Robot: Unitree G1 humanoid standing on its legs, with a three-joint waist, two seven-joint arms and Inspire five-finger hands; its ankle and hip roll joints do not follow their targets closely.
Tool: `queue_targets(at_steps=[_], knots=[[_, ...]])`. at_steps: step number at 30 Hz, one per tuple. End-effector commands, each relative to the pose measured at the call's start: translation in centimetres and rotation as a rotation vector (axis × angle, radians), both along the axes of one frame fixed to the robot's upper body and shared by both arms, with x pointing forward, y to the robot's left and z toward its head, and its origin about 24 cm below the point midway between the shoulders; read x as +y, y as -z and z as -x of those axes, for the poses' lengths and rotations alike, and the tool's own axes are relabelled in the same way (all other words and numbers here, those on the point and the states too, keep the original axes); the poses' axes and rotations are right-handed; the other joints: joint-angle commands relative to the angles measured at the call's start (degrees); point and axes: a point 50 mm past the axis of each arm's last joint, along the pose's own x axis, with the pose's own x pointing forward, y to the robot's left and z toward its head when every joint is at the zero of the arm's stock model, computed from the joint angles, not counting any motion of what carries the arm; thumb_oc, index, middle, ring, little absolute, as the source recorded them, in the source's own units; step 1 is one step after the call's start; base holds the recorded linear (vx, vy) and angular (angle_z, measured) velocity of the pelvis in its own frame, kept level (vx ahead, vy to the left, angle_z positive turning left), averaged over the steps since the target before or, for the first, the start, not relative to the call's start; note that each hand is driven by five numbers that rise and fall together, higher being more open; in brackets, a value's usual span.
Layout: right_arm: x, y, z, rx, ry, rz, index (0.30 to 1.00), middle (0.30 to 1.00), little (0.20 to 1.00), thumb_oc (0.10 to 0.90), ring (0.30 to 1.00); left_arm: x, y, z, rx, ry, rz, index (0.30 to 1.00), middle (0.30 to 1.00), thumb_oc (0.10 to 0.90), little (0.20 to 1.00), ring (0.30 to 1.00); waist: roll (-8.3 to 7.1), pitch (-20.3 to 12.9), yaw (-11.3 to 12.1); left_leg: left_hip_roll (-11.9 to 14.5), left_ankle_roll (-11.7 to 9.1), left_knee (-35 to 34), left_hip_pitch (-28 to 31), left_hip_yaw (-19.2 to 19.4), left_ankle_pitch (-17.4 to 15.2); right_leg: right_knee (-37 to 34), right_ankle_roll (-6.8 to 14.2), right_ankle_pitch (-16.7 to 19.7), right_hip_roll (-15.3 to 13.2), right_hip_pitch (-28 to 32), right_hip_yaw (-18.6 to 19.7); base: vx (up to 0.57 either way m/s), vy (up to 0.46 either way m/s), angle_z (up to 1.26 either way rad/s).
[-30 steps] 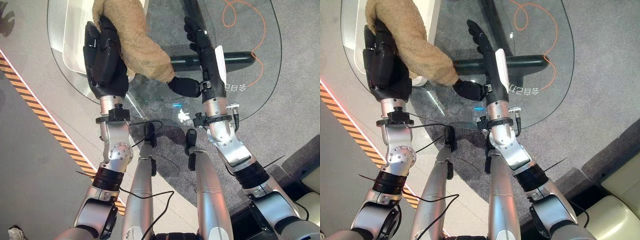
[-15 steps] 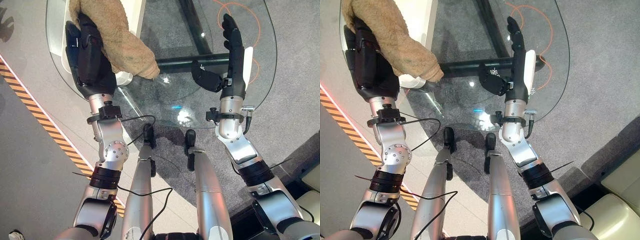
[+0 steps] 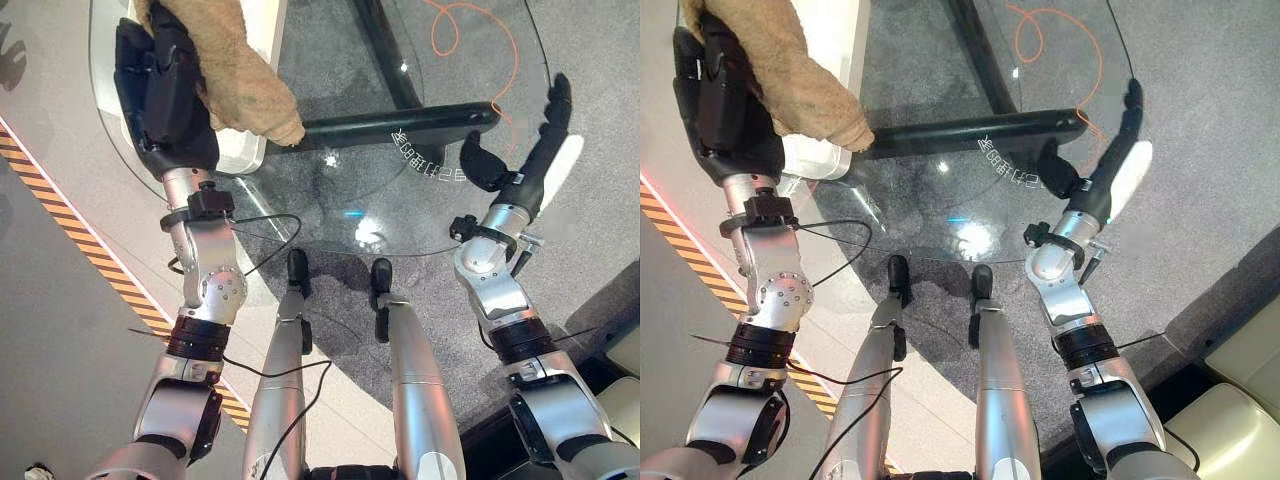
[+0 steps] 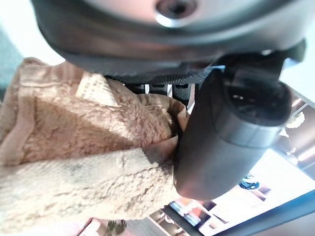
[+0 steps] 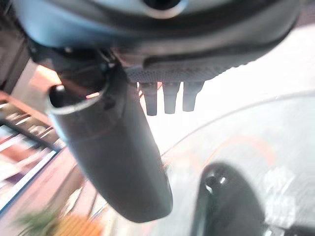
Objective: Wipe the table with a cloth and put it in the basket.
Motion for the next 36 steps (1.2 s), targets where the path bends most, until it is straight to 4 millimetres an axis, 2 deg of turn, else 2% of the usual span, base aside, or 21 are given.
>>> queue_targets(at_steps=[1,5,14,22,27,36], knots=[[-2.4,-3.8,0.8,-0.228,0.109,-0.067,0.900,0.900,0.900,0.800,0.900,1.3,-7.2,3.3,-0.387,-0.150,-0.032,0.300,0.300,0.100,0.200,0.300,-0.29,-1.5,0.4,-4.2,3.9,5.4,2.9,2.8,-9.3,-8.4,1.3,3.0,4.5,4.6,0.1,0.00,0.000,0.00],[-4.6,-1.8,0.6,-0.192,0.225,-0.152,0.900,0.900,0.900,0.800,0.900,1.9,-7.8,2.6,-0.361,-0.216,-0.030,0.300,0.300,0.100,0.200,0.300,-0.15,-1.5,0.2,-4.0,3.8,5.6,2.9,2.9,-9.5,-8.6,1.3,2.9,4.3,4.7,0.0,0.00,0.000,0.00],[-8.3,1.8,1.0,-0.090,0.393,-0.304,0.900,0.900,0.900,0.800,0.900,3.2,-8.8,1.7,-0.311,-0.339,-0.011,0.300,0.300,0.100,0.200,0.300,0.06,-1.5,0.2,-3.9,3.9,5.8,2.1,2.9,-9.3,-8.9,1.1,3.5,4.1,4.1,-0.3,0.00,0.000,0.00],[-11.9,5.7,1.9,0.097,0.497,-0.415,0.900,0.900,0.900,0.800,0.900,4.6,-9.9,0.9,-0.241,-0.471,-0.003,0.300,0.300,0.100,0.200,0.300,0.15,-1.5,0.3,-3.8,4.1,6.6,1.9,2.8,-10.1,-8.8,0.9,3.0,3.9,4.2,-0.6,0.00,0.000,0.00],[-12.9,7.8,2.6,0.204,0.509,-0.453,0.900,0.900,0.900,0.800,0.900,5.3,-10.6,0.2,-0.173,-0.554,-0.035,0.300,0.300,0.100,0.200,0.300,0.00,-1.5,0.2,-3.7,4.2,6.6,2.0,2.7,-10.1,-9.0,0.8,3.1,4.0,4.4,-0.7,0.00,0.000,0.00],[-13.7,9.5,3.1,0.323,0.505,-0.475,0.900,0.900,0.900,0.800,0.900,6.4,-11.0,-1.2,-0.036,-0.694,-0.133,0.300,0.300,0.100,0.200,0.300,-0.11,-1.5,-0.1,-3.4,4.1,6.7,1.7,2.8,-9.8,-9.1,0.9,3.5,3.8,4.0,-1.0,0.00,0.000,0.00]])
